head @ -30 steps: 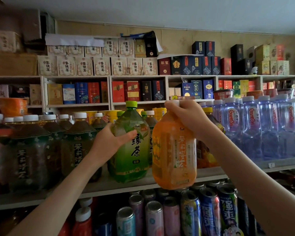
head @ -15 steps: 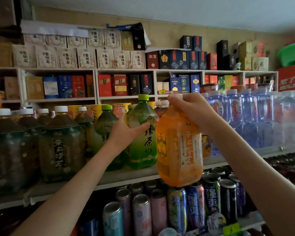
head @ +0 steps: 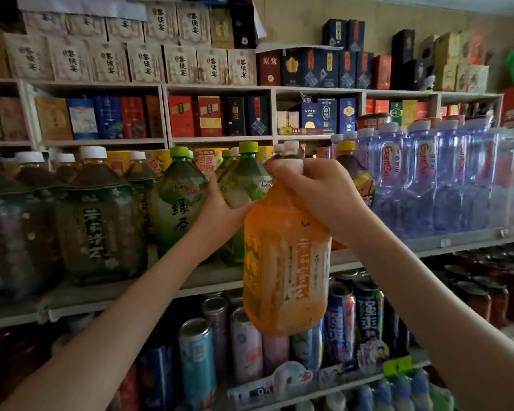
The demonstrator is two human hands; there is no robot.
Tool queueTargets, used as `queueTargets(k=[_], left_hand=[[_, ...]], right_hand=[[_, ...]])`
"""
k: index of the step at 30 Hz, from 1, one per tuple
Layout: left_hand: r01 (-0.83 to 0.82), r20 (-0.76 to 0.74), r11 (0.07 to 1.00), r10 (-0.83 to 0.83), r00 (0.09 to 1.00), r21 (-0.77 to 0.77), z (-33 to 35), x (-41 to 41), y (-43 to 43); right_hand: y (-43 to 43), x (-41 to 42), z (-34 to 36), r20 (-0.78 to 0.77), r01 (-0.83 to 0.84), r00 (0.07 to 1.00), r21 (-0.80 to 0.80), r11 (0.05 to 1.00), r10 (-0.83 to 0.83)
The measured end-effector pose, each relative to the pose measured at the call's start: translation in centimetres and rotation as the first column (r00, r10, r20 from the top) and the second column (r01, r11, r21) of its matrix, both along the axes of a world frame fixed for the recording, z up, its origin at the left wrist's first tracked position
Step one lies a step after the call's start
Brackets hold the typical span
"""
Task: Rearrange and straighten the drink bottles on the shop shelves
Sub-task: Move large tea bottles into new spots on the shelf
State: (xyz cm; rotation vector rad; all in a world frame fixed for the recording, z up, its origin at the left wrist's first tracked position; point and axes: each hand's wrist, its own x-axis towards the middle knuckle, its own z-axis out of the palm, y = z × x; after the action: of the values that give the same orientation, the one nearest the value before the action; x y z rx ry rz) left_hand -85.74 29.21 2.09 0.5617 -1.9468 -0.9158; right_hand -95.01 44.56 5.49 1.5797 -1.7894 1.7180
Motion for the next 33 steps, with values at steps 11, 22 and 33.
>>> queueTargets(k=[11, 22, 33], left_hand=[[-0.269, 0.033, 0.961, 0.271, 0.962, -0.058, -0.3, -0.8, 2.3], [-0.004, 0.045, 0.997, 0.007, 0.999, -0.075, 1.8, 1.1, 10.8], [-0.058, -0.211, 0.996, 0.042, 0.977, -0.074, 8.3, 3.7, 8.2]], right_hand=[[-0.8, -3.5, -1.0, 0.069, -0.263, 0.964, 0.070, 0.962, 0.258], [-0.7, -5.3, 2.0, 0.018, -0.463, 0.886, 0.035, 0.886, 0.463], [-6.6, -3.5, 12.2, -0.015, -0.625, 0.776, 0.113, 0.772, 0.631]])
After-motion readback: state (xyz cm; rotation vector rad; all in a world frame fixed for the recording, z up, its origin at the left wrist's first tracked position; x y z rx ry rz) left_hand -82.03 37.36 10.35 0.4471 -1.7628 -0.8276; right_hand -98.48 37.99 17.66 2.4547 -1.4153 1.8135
